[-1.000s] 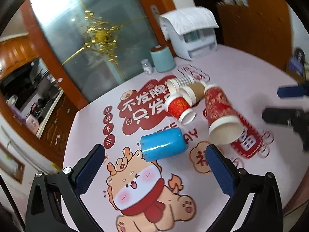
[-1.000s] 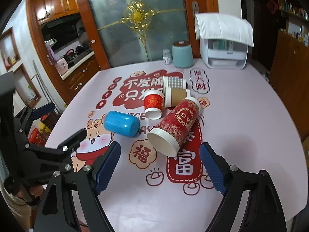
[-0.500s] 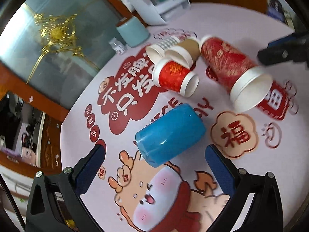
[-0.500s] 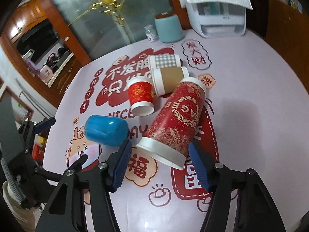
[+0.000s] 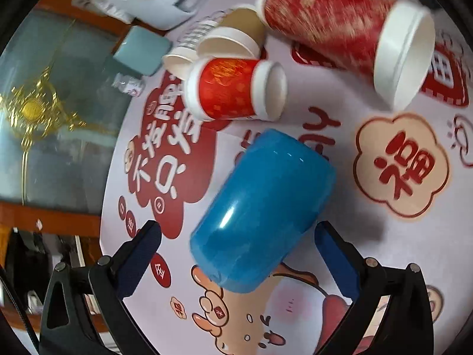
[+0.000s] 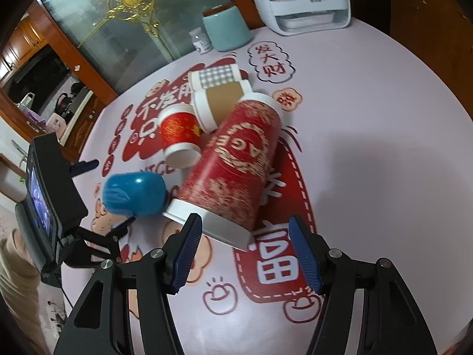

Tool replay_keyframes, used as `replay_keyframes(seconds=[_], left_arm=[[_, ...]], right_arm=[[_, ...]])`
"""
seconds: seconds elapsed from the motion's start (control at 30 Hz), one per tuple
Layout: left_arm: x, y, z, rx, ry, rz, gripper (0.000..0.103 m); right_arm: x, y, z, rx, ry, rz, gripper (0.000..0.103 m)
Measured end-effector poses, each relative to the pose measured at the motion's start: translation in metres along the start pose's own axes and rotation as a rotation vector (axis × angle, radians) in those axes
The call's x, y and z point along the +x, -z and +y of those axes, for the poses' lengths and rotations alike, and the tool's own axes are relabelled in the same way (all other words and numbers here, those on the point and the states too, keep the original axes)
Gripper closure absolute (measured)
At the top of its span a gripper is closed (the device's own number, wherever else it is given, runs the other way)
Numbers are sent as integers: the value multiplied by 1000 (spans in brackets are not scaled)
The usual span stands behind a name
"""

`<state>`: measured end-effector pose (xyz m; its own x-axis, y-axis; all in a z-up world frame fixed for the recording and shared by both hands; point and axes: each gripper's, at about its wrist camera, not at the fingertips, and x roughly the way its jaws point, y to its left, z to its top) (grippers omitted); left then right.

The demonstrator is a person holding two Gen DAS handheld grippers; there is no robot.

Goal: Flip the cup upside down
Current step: 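Move the left gripper down toward the blue cup lying on its side, then close the left gripper on the blue cup and lift it, tilting its rim downward, then set the blue cup rim-down on the table and open the left gripper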

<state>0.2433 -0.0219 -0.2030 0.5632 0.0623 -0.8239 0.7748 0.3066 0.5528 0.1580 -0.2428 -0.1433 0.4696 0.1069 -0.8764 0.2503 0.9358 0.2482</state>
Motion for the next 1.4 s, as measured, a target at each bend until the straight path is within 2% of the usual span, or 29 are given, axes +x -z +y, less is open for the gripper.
replay_keyframes(seconds=[0.03,0.1,0.2,0.4,0.63,0.83,0.93,1.23,1.4], left_arm=[[4,-1,-2,15,4,9,5],[10,-4,-4,31,19,33,22],[19,-8,-3,39,8,64,26],[20,-18,12,-60,109,104,31],[4,-20,22,-263,244,145,35],[-22,-10,13,-404,301,178,37],[-41,-5,7,-452,306,158,39],[-86,15,-16,-735,338,60,42],[-98,23,-49,-913,412,39,43]], right_arm=[[0,2,-2,4,2,-5,40],[1,4,-6,5,15,-8,40],[0,7,-12,18,16,-8,40],[-9,10,-14,23,14,-34,40],[-18,9,-20,40,-6,-45,40],[-30,15,-27,49,-21,-57,40],[-39,20,-30,47,-25,-66,40],[-63,40,-43,51,-47,-75,40],[-76,50,-55,61,-48,-85,40]])
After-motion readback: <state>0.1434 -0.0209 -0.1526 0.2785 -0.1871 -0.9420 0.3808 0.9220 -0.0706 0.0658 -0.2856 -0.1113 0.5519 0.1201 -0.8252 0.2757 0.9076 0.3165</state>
